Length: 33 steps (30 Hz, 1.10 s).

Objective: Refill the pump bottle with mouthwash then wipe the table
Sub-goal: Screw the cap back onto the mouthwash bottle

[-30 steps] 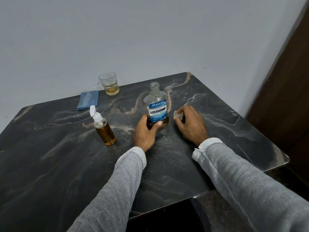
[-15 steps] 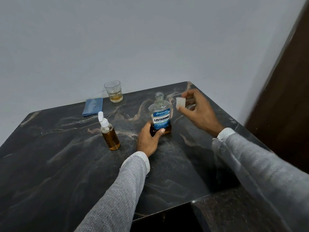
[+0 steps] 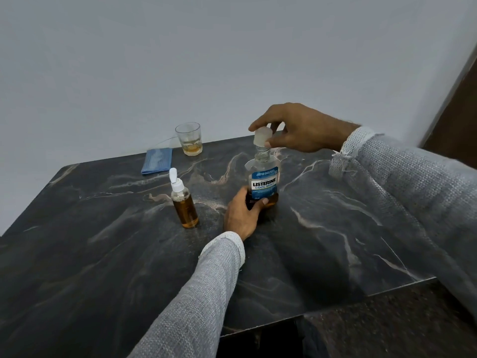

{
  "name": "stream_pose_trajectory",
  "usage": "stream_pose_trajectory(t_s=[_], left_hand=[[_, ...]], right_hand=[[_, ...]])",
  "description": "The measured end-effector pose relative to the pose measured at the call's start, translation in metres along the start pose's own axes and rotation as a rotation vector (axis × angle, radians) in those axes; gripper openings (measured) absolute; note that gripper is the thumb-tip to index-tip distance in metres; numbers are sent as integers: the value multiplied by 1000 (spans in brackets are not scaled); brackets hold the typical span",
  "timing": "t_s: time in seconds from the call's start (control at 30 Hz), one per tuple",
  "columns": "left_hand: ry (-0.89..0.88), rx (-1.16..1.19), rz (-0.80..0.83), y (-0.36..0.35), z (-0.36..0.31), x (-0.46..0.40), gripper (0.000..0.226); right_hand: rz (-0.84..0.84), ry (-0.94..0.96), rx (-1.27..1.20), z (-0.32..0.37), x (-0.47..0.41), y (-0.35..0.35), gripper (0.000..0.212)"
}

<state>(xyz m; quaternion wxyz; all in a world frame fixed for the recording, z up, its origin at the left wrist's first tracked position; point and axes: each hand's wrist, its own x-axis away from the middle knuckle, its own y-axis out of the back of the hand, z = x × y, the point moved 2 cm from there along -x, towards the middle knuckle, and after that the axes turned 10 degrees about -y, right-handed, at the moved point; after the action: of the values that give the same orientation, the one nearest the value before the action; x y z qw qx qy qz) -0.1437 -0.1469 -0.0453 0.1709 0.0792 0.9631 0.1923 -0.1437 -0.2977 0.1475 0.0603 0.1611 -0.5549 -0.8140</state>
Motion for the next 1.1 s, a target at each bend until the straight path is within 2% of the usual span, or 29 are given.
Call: stream_pose_trajectory(t_s=[0.2,0.33,0.47,0.57,0.7,0.73,0.9,1.03,1.1], left_hand=[[6,-11,-3,0,0,-1,42],[19,-12,-4,0,0,-1,42],[24,-24,-1,0,-1,-1,41],[21,-19,2,0,-2,-1,39],[29,-3,-4,1,-3,1,41],[34,-3,-5,1,-3,1,42],[20,-21,-6,2,-4,2,42],[13,-24,-9,1,-4,1,41],[19,-24,-13,1,-4,1,41]], right_hand=[[68,-7,80,1,-5,-11,41],[48,-24,31,-2,-6,-12,39],[12,-47,101,-2,-12,-13,37],[-4,-103,165,0,-15,-16,49],[36,-105,296,5,-14,-11,86],[59,-101,288,6,-14,-7,87],[284,-49,237,11,-18,1,44],[187,-32,291,9,-22,-7,26],[126,-62,341,10,-23,-14,36]])
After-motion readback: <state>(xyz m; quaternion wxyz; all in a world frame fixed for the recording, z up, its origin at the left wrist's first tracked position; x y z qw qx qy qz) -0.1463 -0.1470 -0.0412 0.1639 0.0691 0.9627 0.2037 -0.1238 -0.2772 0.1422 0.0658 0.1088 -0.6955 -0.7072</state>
